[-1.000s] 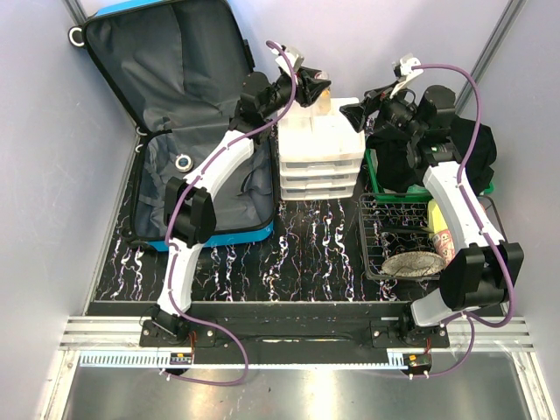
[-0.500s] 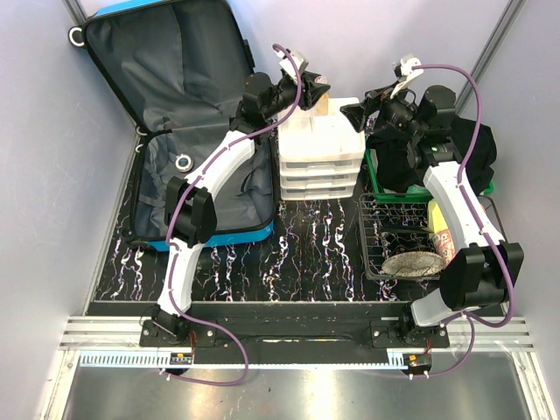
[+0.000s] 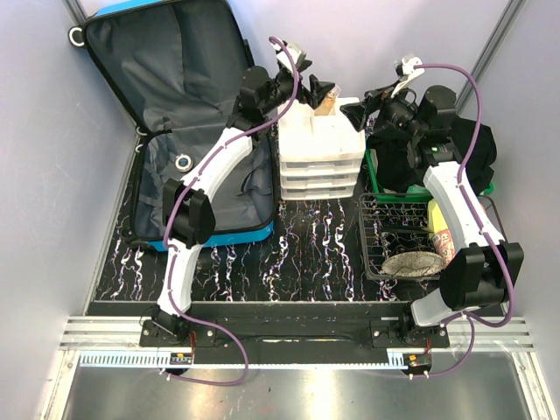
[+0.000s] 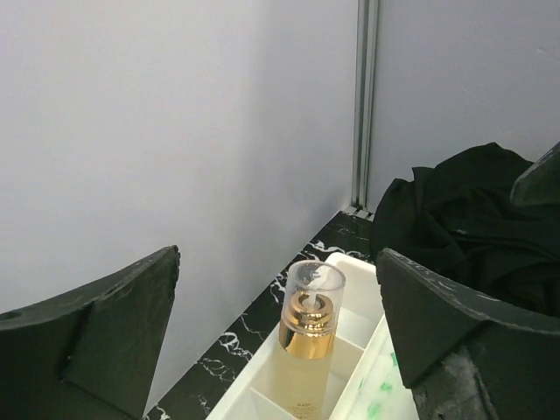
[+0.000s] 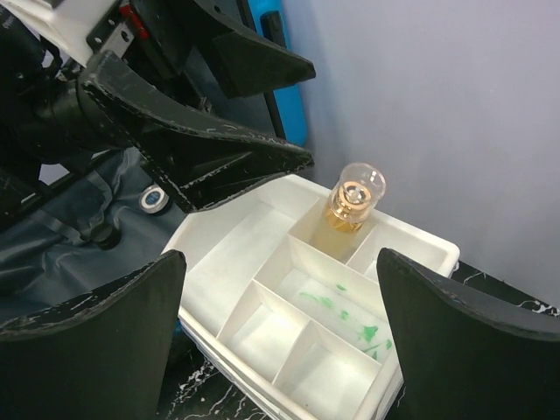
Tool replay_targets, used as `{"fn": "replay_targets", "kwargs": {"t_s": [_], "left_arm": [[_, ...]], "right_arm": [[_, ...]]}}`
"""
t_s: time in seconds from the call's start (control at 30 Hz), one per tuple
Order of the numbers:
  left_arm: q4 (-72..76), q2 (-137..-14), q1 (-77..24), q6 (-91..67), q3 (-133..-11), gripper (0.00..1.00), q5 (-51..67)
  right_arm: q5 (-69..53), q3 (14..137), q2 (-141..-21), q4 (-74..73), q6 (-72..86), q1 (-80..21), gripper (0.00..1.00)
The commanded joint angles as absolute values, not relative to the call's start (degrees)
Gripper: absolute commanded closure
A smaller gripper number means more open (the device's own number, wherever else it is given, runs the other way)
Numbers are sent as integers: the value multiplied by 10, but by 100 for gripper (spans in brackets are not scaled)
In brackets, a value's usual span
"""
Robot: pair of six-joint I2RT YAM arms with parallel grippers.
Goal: Open, take out, and arrange the luggage
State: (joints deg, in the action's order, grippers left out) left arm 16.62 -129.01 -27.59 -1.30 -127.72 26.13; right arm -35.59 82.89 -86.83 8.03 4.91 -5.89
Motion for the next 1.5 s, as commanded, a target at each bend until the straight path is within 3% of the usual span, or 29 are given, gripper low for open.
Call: {"fn": "replay_targets", "kwargs": {"t_s": [0.0,0.23,0.43,0.7,0.9,1.17,1.47], "left_arm": [[159,-1191,-271,-4,-1287,1,241],[-32,-1048,-202,14,-1222,1,281],[-251,-964,-71,30,-1135,1,291],[-479,-968,104,155,-1063,1,277],[-473,-1022,128,179,-1035,1,222],[-371,-1144,113,90,-1058,1,169],[-359,-1306,72,75,-1204,1,63]], "right_arm": [[-366,835,-859,125,87,-55,0],[-367,848,-877,116,100,-55,0],[-459,852,-900,119,66,-55,0],[-512,874,-950,135,137,-55,0],[-502,898,-975,81,143,-57,2],[-449,905,-962,-4,77,-58,1],[-418,909,-939,-75,15,-58,0]]}}
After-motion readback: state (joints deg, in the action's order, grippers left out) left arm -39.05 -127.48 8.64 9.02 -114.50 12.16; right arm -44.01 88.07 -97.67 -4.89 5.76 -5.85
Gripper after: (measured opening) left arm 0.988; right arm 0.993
